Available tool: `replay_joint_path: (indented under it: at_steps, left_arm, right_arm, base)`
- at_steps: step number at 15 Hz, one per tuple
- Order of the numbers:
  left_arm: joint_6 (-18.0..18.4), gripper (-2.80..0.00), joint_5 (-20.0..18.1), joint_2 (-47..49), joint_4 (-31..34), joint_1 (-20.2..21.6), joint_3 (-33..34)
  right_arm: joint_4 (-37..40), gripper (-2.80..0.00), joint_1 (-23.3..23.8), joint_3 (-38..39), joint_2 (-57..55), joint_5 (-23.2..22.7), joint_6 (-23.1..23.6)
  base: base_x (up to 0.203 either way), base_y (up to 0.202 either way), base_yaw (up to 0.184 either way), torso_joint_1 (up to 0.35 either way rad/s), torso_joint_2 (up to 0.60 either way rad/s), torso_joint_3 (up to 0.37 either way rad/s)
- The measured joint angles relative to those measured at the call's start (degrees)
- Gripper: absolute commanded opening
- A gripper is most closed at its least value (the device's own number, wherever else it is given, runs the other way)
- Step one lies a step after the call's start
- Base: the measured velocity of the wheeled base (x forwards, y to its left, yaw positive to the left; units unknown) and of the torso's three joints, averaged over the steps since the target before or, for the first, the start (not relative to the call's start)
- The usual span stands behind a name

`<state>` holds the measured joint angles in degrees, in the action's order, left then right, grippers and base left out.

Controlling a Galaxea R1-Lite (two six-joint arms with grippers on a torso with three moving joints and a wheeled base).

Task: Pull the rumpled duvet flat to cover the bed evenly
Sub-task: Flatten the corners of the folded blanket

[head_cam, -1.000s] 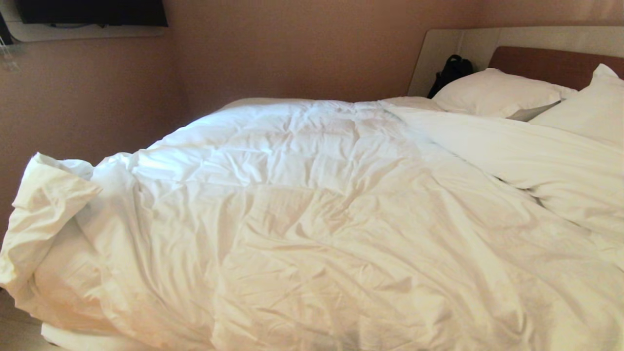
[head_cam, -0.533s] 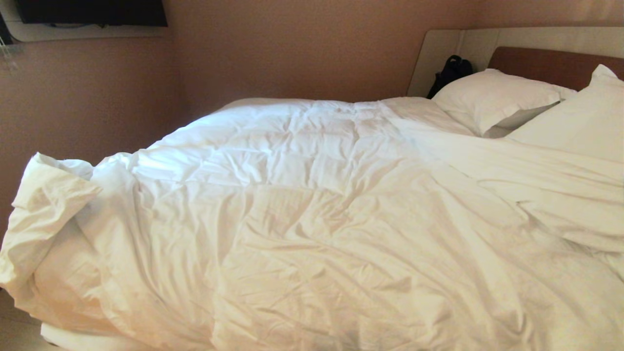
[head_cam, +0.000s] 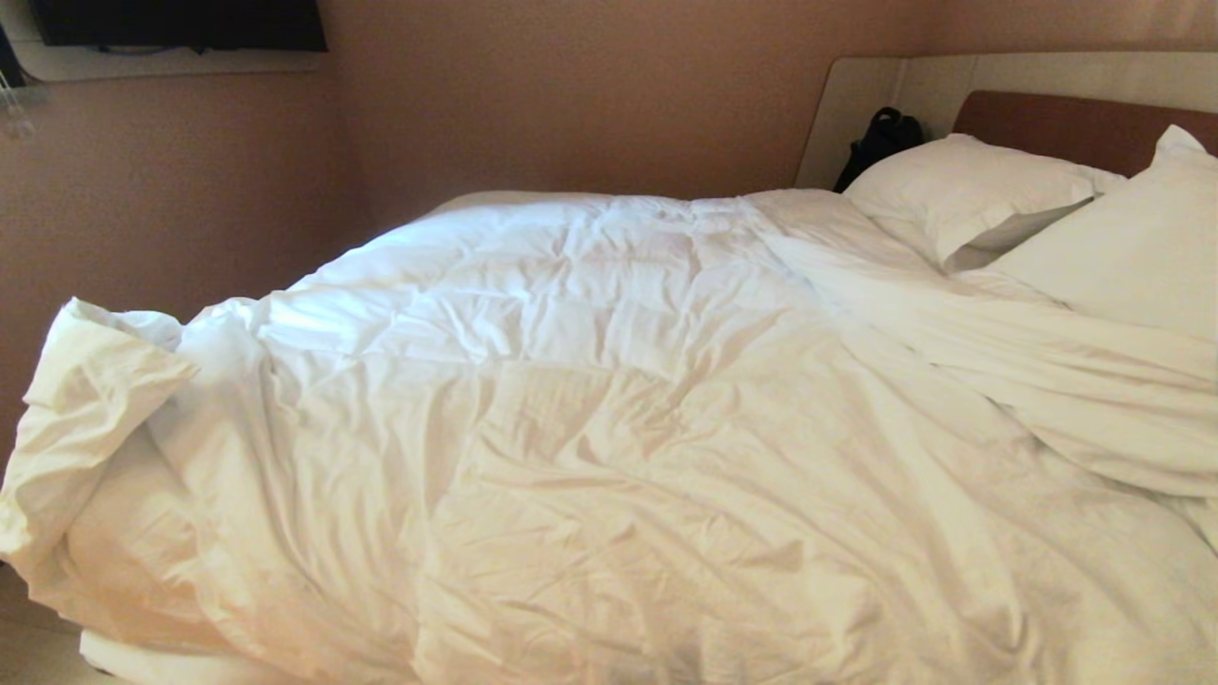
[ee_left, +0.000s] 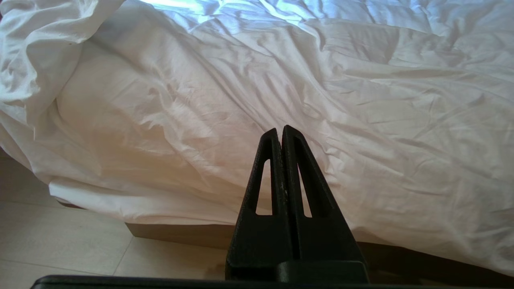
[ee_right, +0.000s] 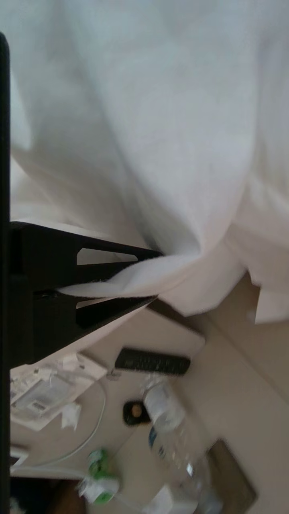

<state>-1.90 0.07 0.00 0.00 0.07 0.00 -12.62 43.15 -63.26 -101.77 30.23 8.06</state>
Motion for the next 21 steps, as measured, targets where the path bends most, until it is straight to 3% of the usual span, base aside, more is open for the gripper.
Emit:
replay_joint_path:
  at_steps: [5,10,14,18,21]
  left_arm:
    - [-0.01,-2.80,-0.05,0.00,0.00,0.00,0.00]
    - [0.00,-2.80,-0.01,0.00,0.00,-0.02,0.00]
    - [0.00,-2.80,-0.05,0.00,0.00,0.00,0.00]
    - [0.01,-2.80,-0.03,0.00,0.00,0.00,0.00]
    - [0.00,-2.80,-0.07,0.00,0.00,0.00,0.00]
  right_arm:
    - [-5.82,-2.80,3.30,-0.69,-4.01,4.69,1.87]
    - [-9.94,-2.80,3.62,0.81,-4.63,3.64,2.46]
    - [-8.10,-2.80,3.40,2.47,-1.99,-1.76,2.35]
    - [-2.58,-2.80,3.34,1.32,3.55,-11.28,1.58]
    - [4.23,-2.80,3.89,-4.85,4.79,-18.53,0.28]
  base:
    - [0.000,0.000,0.000,0.000,0.00,0.000]
    - [0.000,0.000,0.000,0.000,0.00,0.000]
    - [0.000,0.000,0.000,0.000,0.00,0.000]
    - [0.000,0.000,0.000,0.000,0.00,0.000]
    - [0.000,0.000,0.000,0.000,0.00,0.000]
